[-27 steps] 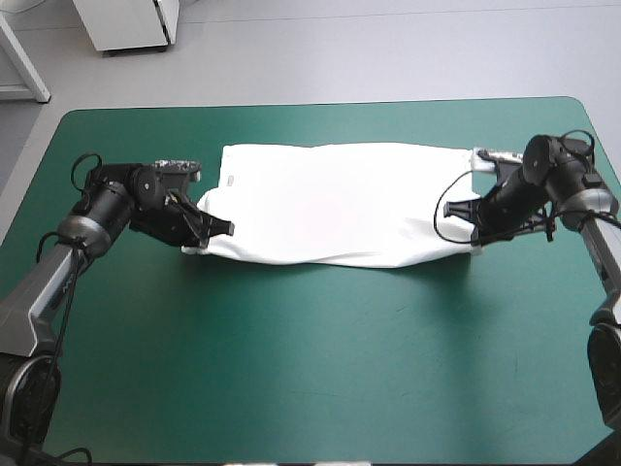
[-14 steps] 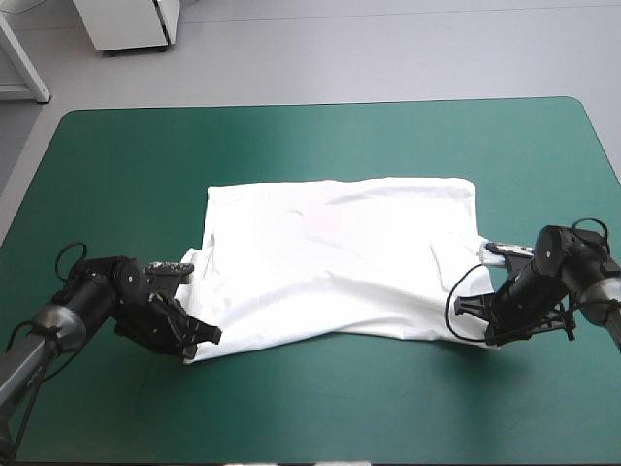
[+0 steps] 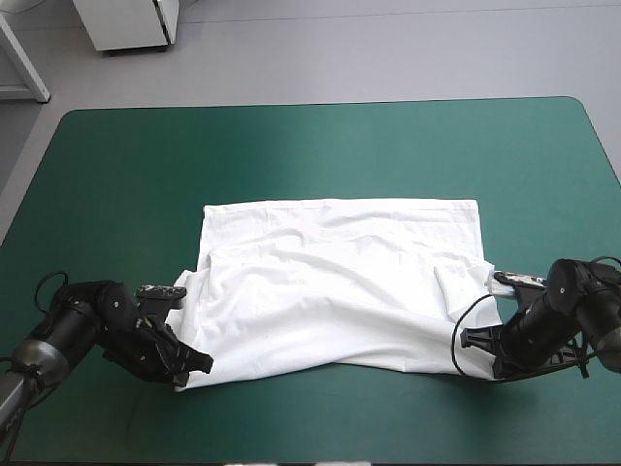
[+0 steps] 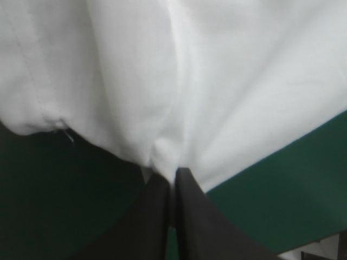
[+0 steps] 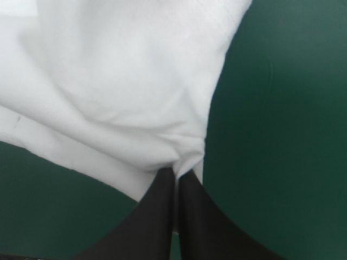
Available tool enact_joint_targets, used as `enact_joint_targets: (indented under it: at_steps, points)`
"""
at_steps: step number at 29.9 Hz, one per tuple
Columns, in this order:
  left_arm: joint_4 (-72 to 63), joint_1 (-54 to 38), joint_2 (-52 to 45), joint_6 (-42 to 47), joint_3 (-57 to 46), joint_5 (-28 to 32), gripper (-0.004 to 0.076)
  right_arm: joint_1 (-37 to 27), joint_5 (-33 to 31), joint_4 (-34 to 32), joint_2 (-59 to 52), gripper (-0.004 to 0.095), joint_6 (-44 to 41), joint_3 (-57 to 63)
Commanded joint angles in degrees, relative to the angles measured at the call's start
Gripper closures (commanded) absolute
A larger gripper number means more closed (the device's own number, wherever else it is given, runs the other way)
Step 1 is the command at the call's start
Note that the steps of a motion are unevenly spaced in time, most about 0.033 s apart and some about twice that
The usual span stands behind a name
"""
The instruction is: Fold the cloth
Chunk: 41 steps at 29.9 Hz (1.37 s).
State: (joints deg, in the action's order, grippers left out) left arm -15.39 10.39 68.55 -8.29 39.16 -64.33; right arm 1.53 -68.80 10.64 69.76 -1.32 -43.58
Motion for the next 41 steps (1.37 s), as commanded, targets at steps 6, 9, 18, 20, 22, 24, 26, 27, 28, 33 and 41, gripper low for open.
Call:
enact_joint_targets:
  at_steps: [6,9,18,20,22,24,26,27,28,33,41]
  points:
    - [-1.13,-0.06,-1.92,-2.91,1.17,-9.73,0.0419,-0.11,-1.19,1.34,-1.35,0.0490,-0.31,-1.31]
    - [-1.13,-0.06,-3.28,-2.01,2.05,-9.73,0.0314,-0.11,-1.19,2.69,-1.35,0.0371,-0.31,-1.90]
    - [5.59,-0.06,-6.61,1.24,19.10,-9.58,0.0300,-0.11,-0.97,1.93,-3.50,0.0384,-0.18,-16.43]
    - [7.47,-0.06,-6.61,2.25,22.18,-9.48,0.0300,-0.11,-0.97,1.93,-3.73,0.0403,-0.03,-19.85]
    - [9.42,-0.06,-6.61,2.42,23.99,-9.48,0.0301,-0.11,-0.97,1.93,-3.87,0.0432,-0.03,-23.84]
    - [12.03,-0.06,-6.49,3.32,24.04,-9.48,0.0301,-0.11,-0.97,1.93,-3.87,0.0463,-0.03,-27.10]
    - [15.39,-0.06,-5.93,5.53,23.47,-9.48,0.0301,-0.11,-0.97,1.93,-3.87,0.0488,-0.03,-29.31]
    - [16.26,-0.06,-5.44,6.38,23.10,-9.48,0.0301,-0.11,-0.97,1.93,-3.87,0.0499,-0.03,-30.03]
    - [16.81,-0.06,-4.92,6.53,22.81,-9.31,0.0301,-0.11,-0.97,1.93,-3.87,0.0506,-0.03,-30.28]
    - [16.93,-0.06,-1.50,6.53,19.33,-5.66,0.0301,-0.11,-0.97,2.15,-3.87,0.0510,-0.03,-30.53]
    - [16.50,-0.06,3.90,8.65,13.42,3.53,0.0328,-0.11,-0.97,2.15,-3.87,0.0510,-0.03,-30.53]
